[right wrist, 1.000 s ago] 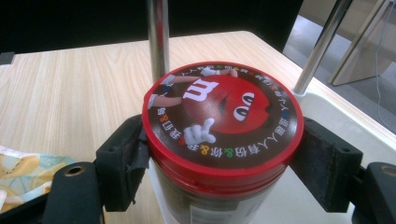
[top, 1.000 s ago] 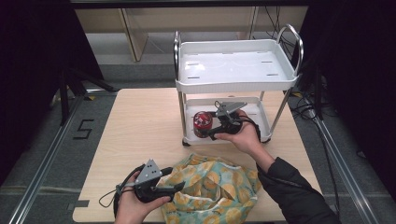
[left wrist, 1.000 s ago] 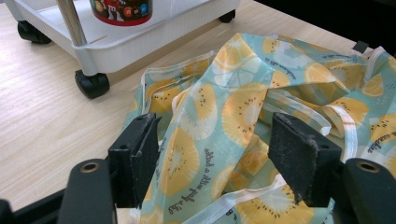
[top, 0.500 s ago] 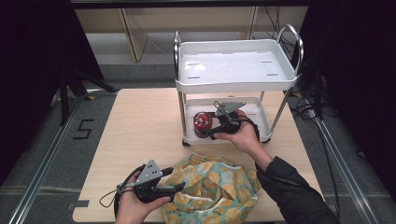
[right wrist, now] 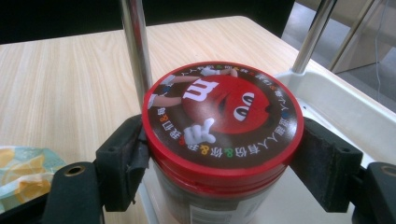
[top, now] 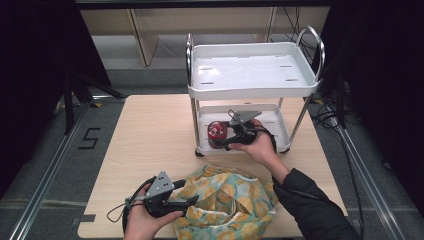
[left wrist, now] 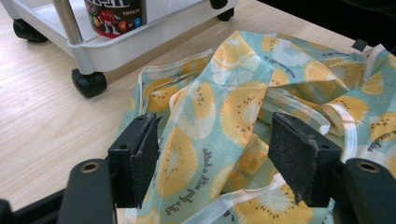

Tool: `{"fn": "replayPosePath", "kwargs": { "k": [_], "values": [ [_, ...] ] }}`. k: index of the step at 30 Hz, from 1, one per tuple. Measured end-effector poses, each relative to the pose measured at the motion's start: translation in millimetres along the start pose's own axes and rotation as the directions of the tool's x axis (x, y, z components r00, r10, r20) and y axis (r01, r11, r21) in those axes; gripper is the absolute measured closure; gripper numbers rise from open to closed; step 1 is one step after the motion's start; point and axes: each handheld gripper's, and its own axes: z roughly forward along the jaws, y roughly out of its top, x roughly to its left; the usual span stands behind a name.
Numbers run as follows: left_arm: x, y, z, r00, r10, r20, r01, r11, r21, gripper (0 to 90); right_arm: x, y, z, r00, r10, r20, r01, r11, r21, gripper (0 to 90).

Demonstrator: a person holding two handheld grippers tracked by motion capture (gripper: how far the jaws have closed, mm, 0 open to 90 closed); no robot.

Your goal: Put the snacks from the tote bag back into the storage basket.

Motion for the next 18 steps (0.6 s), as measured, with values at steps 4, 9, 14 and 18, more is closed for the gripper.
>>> {"fn": "replayPosePath", "kwargs": {
  "k": [4,9,14,18],
  "values": [
    [0.5,-0.5,1.0,0.9999,0.002,0.01,-0.002,1.0,-0.007,33.0,0.0,-2.7,2.2,1.0,0.004,-0.001,-0.004,1.0,0.009,26.0],
    [0.4,-0.7,1.2,1.0,0.0,0.01,0.0,1.0,-0.007,33.0,-0.2,-4.8,4.3,1.0,0.006,-0.005,-0.006,1.0,0.017,26.0],
    [0.4,-0.7,1.2,0.9999,0.002,0.011,-0.002,1.0,-0.006,33.0,-0.6,-6.4,4.6,1.0,0.009,0.0,-0.009,1.0,0.028,26.0],
    [0.1,-0.9,1.6,1.0,0.003,0.008,-0.003,1.0,-0.008,33.0,0.1,-9.3,6.7,1.0,0.007,0.006,-0.007,1.0,0.029,26.0]
  ]
}}
